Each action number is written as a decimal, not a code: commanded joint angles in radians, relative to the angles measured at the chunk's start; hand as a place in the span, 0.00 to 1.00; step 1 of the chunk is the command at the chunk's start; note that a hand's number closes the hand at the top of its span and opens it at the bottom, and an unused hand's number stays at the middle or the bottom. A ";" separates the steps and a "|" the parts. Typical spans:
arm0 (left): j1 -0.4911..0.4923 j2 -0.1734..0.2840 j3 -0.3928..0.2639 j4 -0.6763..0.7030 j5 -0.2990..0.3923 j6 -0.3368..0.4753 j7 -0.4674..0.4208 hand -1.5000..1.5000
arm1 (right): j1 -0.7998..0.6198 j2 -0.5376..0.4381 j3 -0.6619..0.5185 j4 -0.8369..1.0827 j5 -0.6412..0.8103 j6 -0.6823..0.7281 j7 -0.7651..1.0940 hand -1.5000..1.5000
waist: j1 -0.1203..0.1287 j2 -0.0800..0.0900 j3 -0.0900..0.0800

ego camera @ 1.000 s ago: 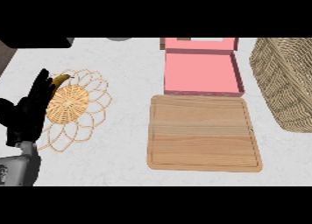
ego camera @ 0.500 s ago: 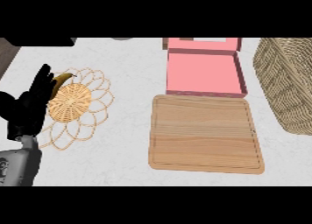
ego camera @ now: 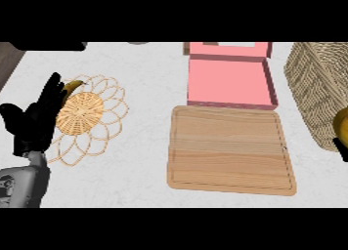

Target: Pick the lemon from the cutting board and place it in the basket

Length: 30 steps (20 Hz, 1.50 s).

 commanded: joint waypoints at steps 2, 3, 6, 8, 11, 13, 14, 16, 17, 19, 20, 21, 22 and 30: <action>0.028 0.001 -0.008 -0.047 -0.002 -0.011 0.009 0.50 | -0.176 0.018 0.029 0.211 0.106 0.055 0.017 1.00 | 0.000 -0.001 0.000; 0.014 -0.018 -0.013 -0.055 0.005 0.002 0.040 0.50 | -0.212 0.053 0.074 0.262 0.137 0.055 0.019 1.00 | 0.002 0.000 0.000; -0.001 -0.005 -0.008 -0.043 -0.021 0.013 0.056 0.50 | -0.182 0.079 0.007 0.301 0.158 0.109 -0.031 1.00 | -0.014 -0.003 0.000; -0.016 -0.032 -0.016 0.059 -0.041 0.026 -0.048 0.50 | -0.275 0.141 0.096 0.404 0.253 0.066 -0.022 1.00 | -0.008 0.000 0.000; 0.028 0.016 0.044 0.016 0.029 -0.035 -0.045 0.50 | -0.325 0.100 -0.006 0.595 0.230 0.154 -0.158 1.00 | -0.006 -0.001 0.000; -0.046 0.021 0.037 0.007 0.011 -0.012 0.045 0.50 | -0.363 0.175 0.036 0.669 0.292 0.142 -0.189 1.00 | -0.007 -0.001 0.001; -0.002 -0.008 0.029 0.044 0.010 -0.015 -0.044 0.50 | -0.364 0.185 0.015 0.686 0.295 0.159 -0.200 1.00 | -0.010 -0.001 0.000; 0.029 -0.001 0.011 -0.059 -0.003 -0.007 0.032 0.50 | -0.458 0.203 0.026 0.835 0.342 0.153 -0.243 1.00 | 0.001 0.000 0.001; 0.032 -0.005 0.032 0.001 0.025 -0.030 -0.025 0.50 | -0.430 0.137 -0.036 0.792 0.253 0.270 -0.242 1.00 | -0.009 -0.002 0.000; 0.024 -0.023 0.001 -0.008 -0.019 0.001 -0.029 0.50 | -0.475 0.121 -0.068 0.915 0.246 0.314 -0.294 1.00 | -0.007 0.000 0.001; 0.061 -0.023 -0.012 -0.084 -0.017 -0.004 0.009 0.50 | -0.527 0.172 -0.025 0.991 0.308 0.285 -0.316 1.00 | 0.003 0.000 0.001; 0.005 -0.012 0.030 0.052 -0.014 0.002 -0.067 0.50 | -0.474 0.129 -0.063 0.975 0.294 0.322 -0.364 1.00 | -0.010 0.000 0.001; 0.014 -0.029 -0.006 -0.036 -0.017 0.005 0.019 0.50 | -0.548 0.141 -0.061 1.067 0.325 0.319 -0.377 1.00 | -0.003 0.000 0.001; -0.004 -0.022 -0.013 -0.054 -0.009 -0.007 0.046 0.50 | -0.475 0.053 0.100 0.850 0.772 -0.207 -0.677 1.00 | 0.004 0.002 0.002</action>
